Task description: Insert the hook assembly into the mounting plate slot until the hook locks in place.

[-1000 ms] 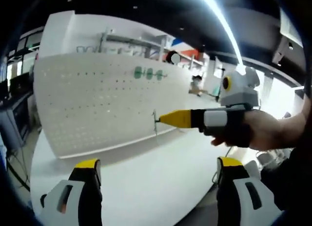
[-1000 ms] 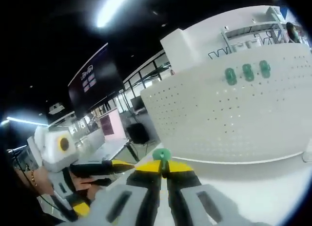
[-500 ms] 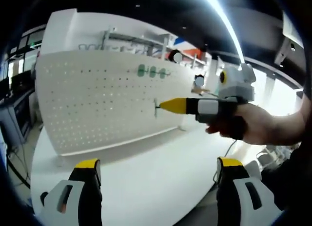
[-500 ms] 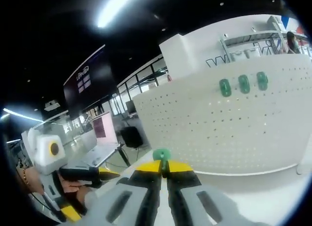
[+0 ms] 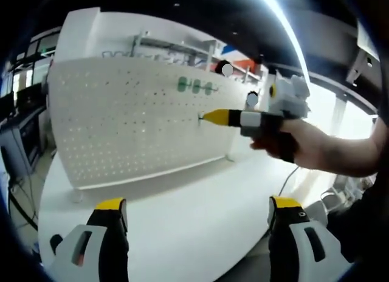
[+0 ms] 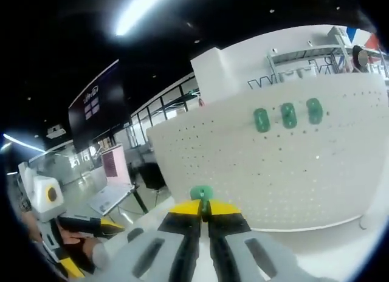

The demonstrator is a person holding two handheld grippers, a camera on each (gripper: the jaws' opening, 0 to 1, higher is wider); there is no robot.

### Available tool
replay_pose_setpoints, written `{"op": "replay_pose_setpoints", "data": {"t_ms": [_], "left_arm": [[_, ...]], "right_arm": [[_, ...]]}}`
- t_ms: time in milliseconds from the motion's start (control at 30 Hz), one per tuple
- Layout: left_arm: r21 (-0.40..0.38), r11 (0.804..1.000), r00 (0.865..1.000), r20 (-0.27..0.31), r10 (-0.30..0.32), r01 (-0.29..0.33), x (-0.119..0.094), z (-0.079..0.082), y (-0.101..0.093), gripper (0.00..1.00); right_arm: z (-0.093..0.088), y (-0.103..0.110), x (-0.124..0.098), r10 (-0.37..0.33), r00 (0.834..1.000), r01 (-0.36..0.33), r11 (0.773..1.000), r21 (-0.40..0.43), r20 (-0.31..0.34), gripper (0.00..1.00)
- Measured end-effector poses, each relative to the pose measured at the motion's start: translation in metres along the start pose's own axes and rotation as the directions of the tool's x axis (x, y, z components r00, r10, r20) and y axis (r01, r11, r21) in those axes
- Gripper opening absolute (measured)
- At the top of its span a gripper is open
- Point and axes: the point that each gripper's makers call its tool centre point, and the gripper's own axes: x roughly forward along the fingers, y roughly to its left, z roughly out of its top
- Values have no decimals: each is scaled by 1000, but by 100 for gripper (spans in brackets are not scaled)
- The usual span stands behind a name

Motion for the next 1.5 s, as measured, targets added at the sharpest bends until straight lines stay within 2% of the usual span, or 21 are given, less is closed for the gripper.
{"op": "replay_pose_setpoints", "data": {"t_ms": [100,167,533,800,1133,1500], "left_arm": [[1,1000,1000,-6,-1,1,0,0,0,97],[6,1000,1000,-9,1,-1,1,0,1,97],[0,1000,1000,-20,10,-10,0,-3,6,97],[-6,1000,1000,-23,16,-16,-1,-4,10,97],[-9,1000,999,-29,23,-23,0,-5,13,97],[-24,999,999,-25,28,-28,1,-6,14,97]], "right_arm": [[6,-13,0,-23,1000,22,1000,8,10,1],[7,-25,0,-46,999,46,998,44,17,1],[31,-78,-4,-155,986,152,987,49,61,1],[53,-115,-13,-234,966,231,972,40,109,1],[75,-147,-19,-298,942,296,955,33,155,1],[81,-163,-20,-334,926,333,942,37,174,1]]}}
